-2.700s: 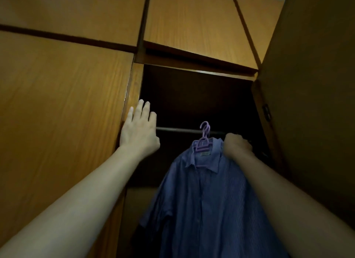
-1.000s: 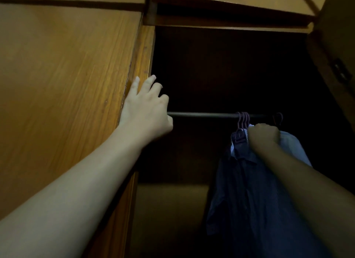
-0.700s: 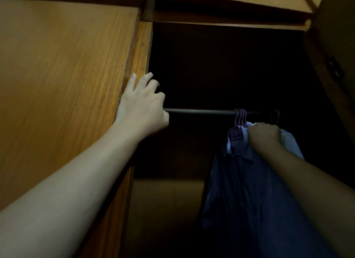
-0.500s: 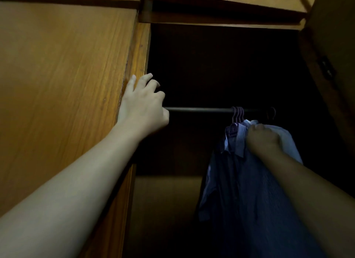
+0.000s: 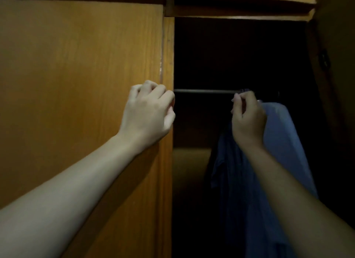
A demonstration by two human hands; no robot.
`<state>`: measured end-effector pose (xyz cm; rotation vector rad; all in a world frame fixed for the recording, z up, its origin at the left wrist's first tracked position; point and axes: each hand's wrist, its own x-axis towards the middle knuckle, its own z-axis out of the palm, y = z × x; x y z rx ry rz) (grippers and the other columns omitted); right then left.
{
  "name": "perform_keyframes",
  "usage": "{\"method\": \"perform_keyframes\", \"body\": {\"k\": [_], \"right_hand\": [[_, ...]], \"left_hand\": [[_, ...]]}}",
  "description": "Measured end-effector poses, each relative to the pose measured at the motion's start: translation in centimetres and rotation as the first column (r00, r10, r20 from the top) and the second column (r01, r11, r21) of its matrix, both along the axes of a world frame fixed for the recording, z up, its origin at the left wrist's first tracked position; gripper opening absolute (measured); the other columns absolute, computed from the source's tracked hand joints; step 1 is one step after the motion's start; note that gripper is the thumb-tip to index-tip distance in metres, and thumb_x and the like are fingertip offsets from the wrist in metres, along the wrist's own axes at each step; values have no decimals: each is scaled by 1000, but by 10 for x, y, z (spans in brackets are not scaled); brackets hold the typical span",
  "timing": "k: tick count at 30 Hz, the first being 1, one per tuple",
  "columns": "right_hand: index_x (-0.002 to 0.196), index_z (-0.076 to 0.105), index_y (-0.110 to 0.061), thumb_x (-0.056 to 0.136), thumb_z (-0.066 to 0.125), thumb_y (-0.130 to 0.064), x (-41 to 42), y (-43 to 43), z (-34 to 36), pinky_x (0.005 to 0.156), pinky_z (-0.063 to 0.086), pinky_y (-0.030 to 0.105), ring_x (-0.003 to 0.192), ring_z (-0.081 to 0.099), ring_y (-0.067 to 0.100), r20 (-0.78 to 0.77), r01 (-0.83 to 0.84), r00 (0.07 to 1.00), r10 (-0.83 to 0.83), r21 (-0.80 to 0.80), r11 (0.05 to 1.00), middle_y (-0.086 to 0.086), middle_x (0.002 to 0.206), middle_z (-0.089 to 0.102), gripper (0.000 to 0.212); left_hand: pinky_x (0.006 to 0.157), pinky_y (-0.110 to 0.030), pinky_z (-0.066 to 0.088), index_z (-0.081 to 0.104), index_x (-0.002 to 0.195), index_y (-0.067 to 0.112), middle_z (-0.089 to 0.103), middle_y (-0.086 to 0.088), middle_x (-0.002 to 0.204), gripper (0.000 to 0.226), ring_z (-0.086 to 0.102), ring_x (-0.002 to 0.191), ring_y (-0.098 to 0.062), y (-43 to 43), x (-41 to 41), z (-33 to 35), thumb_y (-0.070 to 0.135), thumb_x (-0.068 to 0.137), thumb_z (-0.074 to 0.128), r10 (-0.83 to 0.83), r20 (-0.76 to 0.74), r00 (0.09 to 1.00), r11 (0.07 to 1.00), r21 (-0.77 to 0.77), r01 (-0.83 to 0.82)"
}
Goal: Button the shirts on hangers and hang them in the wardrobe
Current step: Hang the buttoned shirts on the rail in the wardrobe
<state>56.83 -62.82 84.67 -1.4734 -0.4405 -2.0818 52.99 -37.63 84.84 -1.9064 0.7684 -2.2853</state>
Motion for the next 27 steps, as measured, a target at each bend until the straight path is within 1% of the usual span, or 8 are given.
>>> {"method": "perform_keyframes", "body": {"k": [4,7,11,13,18,20,23,27], "right_hand": [[94,54,-7,105,44,-20,-51,119,-69,46,41,34,51,49,12,-1,-294,956,294,-54,954,-8,63,49,20],[103,52,-6,103,47,-15,-65,204,-134,48,39,21,56,52,8,-128,-383,921,368,-125,915,-12,68,49,11],[114,50,-11,103,46,-23,-71,322,-247,51,49,32,60,59,12,-448,-514,808,384,-214,831,-7,78,58,17],[117,49,-13,103,45,-25,-85,380,-313,53,50,33,62,62,17,-613,-576,718,329,-260,775,-8,79,57,19],[119,45,-21,102,40,-26,-115,482,-457,62,53,39,63,63,22,-852,-721,507,133,-335,606,-3,78,64,18],[119,46,-20,101,42,-24,-125,516,-517,61,51,40,64,63,27,-898,-779,438,46,-353,518,3,78,65,18],[119,49,-16,98,45,-21,-141,559,-610,61,51,44,66,61,38,-951,-877,289,-110,-309,368,12,78,66,22],[103,52,-11,98,47,-21,-148,599,-739,76,45,38,92,62,35,-851,-972,107,-514,-199,128,18,102,64,12]], "left_hand": [[90,-43,39,65,99,14,66,-4,99,20,55,105,-29,70,-38,-56,27,94,51,112,-72,991,994,13,-111],[91,-42,38,63,101,16,66,-3,100,18,56,104,-29,130,-61,-109,28,94,51,240,-150,959,969,92,-228],[93,-44,39,61,103,16,67,-4,97,18,57,100,-29,232,-104,-203,26,91,53,448,-336,829,893,207,-399],[93,-45,38,60,105,16,68,-6,96,19,57,101,-31,288,-131,-263,24,88,56,508,-516,690,857,223,-464],[85,-45,40,61,102,12,65,-12,84,19,58,90,-35,401,-189,-412,13,83,57,420,-861,288,799,200,-567],[83,-42,42,62,112,13,65,-16,91,25,60,90,-37,437,-214,-476,12,88,56,265,-964,34,756,185,-628],[89,-37,43,60,124,20,67,-11,114,29,58,110,-31,483,-252,-585,23,96,57,-149,-917,-371,703,166,-692],[101,-33,45,67,119,14,63,-10,131,28,57,121,-28,513,-297,-711,29,97,59,-414,-699,-582,629,242,-739]]}}
